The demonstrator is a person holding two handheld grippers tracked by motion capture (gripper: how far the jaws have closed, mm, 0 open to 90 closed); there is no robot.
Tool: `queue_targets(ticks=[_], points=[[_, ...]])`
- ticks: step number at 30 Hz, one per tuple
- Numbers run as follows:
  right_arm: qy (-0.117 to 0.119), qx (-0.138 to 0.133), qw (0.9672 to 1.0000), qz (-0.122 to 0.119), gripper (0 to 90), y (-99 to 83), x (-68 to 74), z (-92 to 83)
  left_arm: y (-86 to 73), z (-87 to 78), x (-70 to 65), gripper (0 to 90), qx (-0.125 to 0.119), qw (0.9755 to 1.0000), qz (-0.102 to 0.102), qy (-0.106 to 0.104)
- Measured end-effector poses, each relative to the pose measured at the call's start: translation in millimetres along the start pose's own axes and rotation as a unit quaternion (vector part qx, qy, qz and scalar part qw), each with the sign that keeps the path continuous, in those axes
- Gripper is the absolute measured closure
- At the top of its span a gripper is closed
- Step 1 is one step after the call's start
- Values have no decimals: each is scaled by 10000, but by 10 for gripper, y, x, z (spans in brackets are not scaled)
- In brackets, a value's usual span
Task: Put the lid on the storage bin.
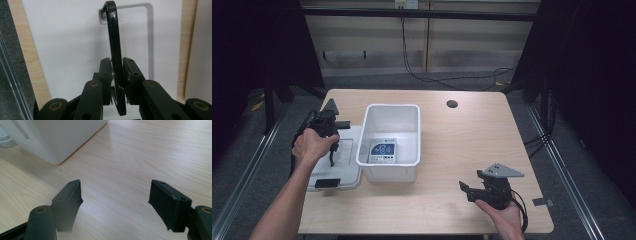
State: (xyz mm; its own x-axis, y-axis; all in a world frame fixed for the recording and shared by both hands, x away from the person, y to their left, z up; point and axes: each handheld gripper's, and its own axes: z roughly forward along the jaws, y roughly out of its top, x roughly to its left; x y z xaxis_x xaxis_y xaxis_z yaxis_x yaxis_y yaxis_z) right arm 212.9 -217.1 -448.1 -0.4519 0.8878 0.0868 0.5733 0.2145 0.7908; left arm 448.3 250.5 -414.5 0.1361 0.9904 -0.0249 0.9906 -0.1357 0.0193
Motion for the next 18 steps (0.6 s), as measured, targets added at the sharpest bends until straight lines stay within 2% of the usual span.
queue_targets(ticks=[5, 6, 7, 12, 15, 18], points=[[6, 20, 10000, 3, 255, 0, 0, 3, 9, 3, 17, 800, 94, 10000, -24, -21], [9, 31, 10000, -6, 255, 0, 1, 8, 2, 6, 13, 807, 9, 9998, -176, 18], [7, 29, 10000, -7, 255, 1, 3, 9, -1, 3, 13, 822, -9, 9997, -221, 40], [13, 43, 10000, -20, 255, 1, 10, 9, 0, -18, 31, 843, 151, 9995, -275, -23], [10, 49, 10000, -30, 254, 1, 9, 10, -7, -12, 25, 849, 87, 9992, -393, 0], [9, 47, 10000, -29, 253, 2, 10, 11, -5, -21, 45, 849, 164, 9992, -364, -70]])
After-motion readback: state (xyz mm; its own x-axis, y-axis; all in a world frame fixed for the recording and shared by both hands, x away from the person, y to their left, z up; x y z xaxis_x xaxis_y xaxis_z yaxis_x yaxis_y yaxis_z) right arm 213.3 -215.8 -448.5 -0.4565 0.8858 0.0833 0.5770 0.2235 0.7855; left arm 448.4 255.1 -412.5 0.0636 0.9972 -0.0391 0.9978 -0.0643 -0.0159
